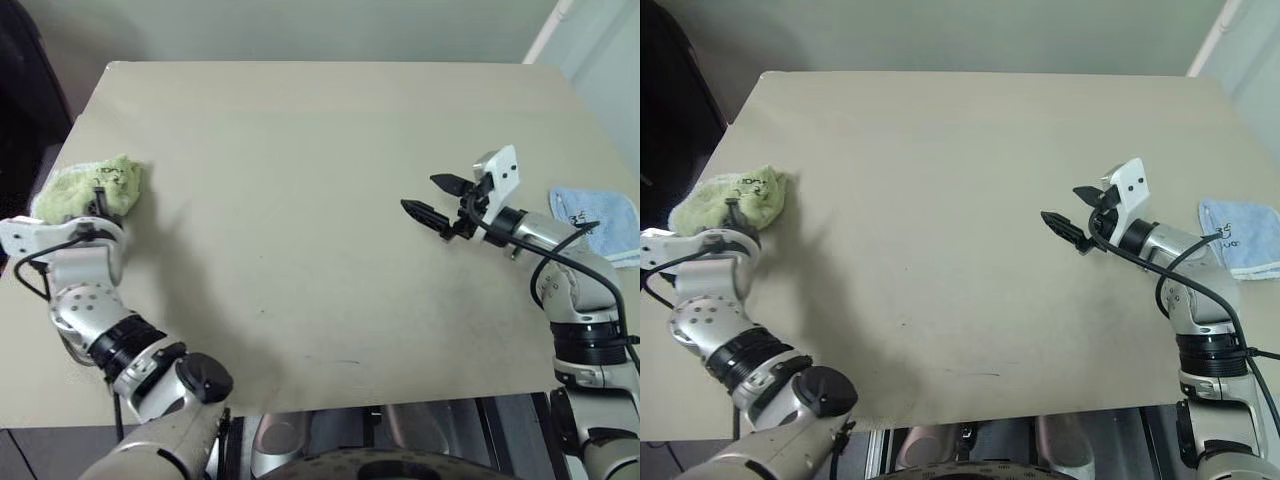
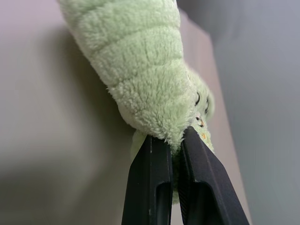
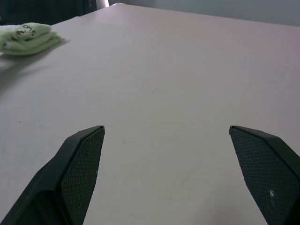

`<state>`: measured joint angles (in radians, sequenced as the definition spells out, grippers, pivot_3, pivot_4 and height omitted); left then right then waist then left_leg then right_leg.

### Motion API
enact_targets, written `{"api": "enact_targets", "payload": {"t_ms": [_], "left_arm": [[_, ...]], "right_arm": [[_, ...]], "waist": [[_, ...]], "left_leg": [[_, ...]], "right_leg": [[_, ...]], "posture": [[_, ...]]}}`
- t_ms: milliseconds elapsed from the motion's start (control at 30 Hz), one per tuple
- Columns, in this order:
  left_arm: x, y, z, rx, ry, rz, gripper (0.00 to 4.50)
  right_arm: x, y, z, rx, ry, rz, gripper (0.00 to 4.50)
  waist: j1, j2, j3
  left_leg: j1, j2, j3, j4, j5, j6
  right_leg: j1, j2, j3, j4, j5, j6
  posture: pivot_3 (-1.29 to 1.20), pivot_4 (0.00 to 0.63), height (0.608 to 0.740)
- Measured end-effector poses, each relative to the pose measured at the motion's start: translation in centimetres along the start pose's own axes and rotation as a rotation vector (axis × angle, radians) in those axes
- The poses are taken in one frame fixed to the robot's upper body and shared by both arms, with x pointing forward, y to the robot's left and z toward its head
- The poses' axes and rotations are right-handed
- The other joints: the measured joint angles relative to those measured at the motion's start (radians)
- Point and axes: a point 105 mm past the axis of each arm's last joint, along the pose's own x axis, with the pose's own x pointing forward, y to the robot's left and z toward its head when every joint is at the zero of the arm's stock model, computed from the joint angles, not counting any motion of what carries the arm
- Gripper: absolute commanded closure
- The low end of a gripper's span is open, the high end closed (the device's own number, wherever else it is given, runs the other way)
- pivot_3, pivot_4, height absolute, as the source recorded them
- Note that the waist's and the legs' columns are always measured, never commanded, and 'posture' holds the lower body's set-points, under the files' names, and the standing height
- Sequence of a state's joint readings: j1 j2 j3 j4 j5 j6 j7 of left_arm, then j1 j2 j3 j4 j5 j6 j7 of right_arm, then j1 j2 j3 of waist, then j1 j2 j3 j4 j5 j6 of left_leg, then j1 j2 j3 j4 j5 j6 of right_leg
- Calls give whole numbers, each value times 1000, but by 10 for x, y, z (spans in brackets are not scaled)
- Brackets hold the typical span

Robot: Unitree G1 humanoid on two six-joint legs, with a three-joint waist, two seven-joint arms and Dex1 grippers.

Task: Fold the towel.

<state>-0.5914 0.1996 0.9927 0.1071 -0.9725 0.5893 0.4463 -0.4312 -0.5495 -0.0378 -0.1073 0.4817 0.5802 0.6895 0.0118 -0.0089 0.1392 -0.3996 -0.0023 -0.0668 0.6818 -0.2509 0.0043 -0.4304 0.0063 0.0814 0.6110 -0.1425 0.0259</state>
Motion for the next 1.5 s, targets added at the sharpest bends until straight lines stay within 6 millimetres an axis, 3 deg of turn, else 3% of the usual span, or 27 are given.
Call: {"api": "enact_targets", "payload": {"t_ms": [67,167,500,833,933,1000,1100,1300,1500], "left_arm": [[-1,3,-2,16,13,8,4423],[-1,4,2,28,16,8,3717],[-5,13,8,62,29,16,143],[-12,21,1,113,43,20,48],[-20,19,-9,291,80,-50,48],[-27,6,-22,429,123,-167,48],[-41,-17,-46,449,209,-327,48],[-58,-28,-85,538,369,-499,48],[-84,-66,-110,725,457,-871,48]], "right_arm": [[-2,0,-4,-2,9,-8,0],[-5,-1,-10,-1,25,-16,0],[-9,-2,-6,-19,16,-27,0],[-11,-2,-6,-50,26,-36,0],[-12,-1,-5,-56,25,-35,0],[-13,-1,-6,-54,26,-38,0],[-13,-1,-5,-55,25,-38,0],[-16,-2,-3,-61,17,-53,0],[-24,-5,-1,-66,2,-92,0]], "waist": [[0,0,0],[0,0,0],[-2,0,0],[-6,0,0],[-6,0,0],[-4,0,0],[3,0,0],[-1,0,0],[2,1,0]], "left_leg": [[0,2,0,0,0,-2],[0,5,-1,-1,1,-5],[1,6,-1,-2,2,-6],[0,6,-1,-3,1,-7],[0,6,-2,-3,0,-7],[-1,6,-3,-3,0,-7],[-1,5,-5,-3,0,-7],[-1,7,-5,-4,0,-8],[-2,7,-6,-5,-1,-9]], "right_leg": [[0,3,0,0,1,-1],[-1,6,0,0,2,-3],[-1,8,1,0,3,-5],[-2,8,1,-1,1,-5],[-2,8,1,-1,1,-5],[-2,9,1,-1,0,-5],[-1,8,1,-1,0,-5],[-3,9,1,-1,0,-5],[-4,9,1,-1,-2,-6]], "posture": [[0,150,740],[0,150,740],[0,150,740],[0,150,740],[0,150,740],[0,150,740],[0,150,740],[0,150,740],[0,150,740]]}}
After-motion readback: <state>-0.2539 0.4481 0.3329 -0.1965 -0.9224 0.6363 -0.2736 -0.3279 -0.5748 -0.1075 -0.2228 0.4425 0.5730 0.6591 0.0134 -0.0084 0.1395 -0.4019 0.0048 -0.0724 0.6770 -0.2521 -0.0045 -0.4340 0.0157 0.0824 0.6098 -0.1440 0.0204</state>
